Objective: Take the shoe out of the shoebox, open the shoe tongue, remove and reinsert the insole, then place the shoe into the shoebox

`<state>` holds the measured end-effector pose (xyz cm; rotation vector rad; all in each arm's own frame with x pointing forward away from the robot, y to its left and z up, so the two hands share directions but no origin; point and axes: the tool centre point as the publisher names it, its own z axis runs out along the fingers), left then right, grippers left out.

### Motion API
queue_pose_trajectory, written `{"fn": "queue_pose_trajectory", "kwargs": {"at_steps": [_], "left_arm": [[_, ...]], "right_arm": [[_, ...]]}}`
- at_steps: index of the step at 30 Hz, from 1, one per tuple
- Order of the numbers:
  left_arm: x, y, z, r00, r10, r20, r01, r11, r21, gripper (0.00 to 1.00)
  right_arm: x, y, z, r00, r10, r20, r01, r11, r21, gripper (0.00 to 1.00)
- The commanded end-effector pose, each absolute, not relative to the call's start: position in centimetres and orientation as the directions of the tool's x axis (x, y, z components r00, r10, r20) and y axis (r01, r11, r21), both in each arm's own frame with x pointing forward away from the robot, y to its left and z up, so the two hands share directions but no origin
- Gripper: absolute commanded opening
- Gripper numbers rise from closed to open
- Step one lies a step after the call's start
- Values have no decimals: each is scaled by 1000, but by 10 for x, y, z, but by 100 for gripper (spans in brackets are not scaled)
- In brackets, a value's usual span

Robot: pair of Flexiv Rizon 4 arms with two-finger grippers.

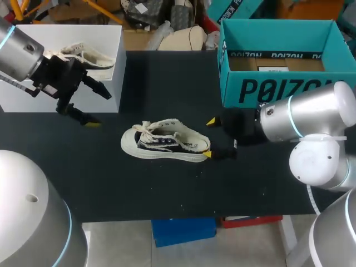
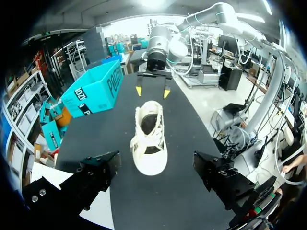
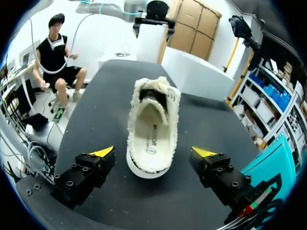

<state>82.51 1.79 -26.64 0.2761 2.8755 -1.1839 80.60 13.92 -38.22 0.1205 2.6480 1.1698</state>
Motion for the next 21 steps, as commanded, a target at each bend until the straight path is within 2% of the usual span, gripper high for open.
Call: {"fn": "queue_pose_trajectory", "kwargs": {"at_steps": [1, 21], "left_arm": [[824, 18, -267, -984, 154, -89, 172, 697, -696, 100], [824, 18, -267, -984, 154, -89, 172, 697, -696, 100]], "right_arm": [[808, 140, -394, -965, 188, -181, -17, 647, 762, 100], [814, 158, -422, -968, 206, -141, 11, 600, 800, 100]]}}
